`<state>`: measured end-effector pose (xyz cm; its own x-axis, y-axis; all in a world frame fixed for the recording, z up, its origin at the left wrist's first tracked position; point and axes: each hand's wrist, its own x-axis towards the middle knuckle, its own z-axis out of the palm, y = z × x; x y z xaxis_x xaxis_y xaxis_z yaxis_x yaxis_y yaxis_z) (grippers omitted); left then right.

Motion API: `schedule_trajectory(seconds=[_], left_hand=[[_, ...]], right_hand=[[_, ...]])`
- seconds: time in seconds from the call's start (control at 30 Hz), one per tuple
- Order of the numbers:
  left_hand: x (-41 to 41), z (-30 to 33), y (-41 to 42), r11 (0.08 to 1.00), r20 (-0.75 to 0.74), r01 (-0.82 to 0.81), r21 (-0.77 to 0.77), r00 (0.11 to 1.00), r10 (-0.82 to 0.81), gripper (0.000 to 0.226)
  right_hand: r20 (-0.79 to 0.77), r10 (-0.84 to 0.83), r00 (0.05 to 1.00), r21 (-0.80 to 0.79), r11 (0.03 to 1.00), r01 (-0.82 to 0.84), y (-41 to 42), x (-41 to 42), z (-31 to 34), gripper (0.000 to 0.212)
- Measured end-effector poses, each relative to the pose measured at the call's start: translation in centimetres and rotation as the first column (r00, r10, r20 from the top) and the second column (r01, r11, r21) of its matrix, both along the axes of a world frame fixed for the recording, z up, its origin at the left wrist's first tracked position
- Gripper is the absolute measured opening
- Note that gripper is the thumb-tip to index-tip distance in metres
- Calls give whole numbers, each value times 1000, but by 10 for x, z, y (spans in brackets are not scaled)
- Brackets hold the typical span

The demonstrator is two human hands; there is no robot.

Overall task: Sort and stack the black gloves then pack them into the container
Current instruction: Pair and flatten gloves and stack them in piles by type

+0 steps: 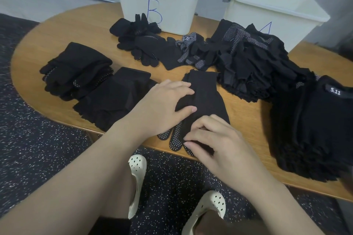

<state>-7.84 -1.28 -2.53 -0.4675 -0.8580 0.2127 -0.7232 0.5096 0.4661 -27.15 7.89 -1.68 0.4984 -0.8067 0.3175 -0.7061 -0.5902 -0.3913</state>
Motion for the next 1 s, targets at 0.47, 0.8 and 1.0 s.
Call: schedule_trajectory(seconds=[0.47,0.8,1.0], left_hand=[[6,4,6,996,119,82,40,989,-87,72],[6,7,7,993,123,90,72,988,-98,73],[5,7,7,994,132,91,62,986,-98,72]], right_hand=[[50,-39,998,95,995,34,7,-49,20,36],[55,0,999,86,996,-5,1,-42,8,25],[122,-21,992,95,995,10,4,-40,11,16]])
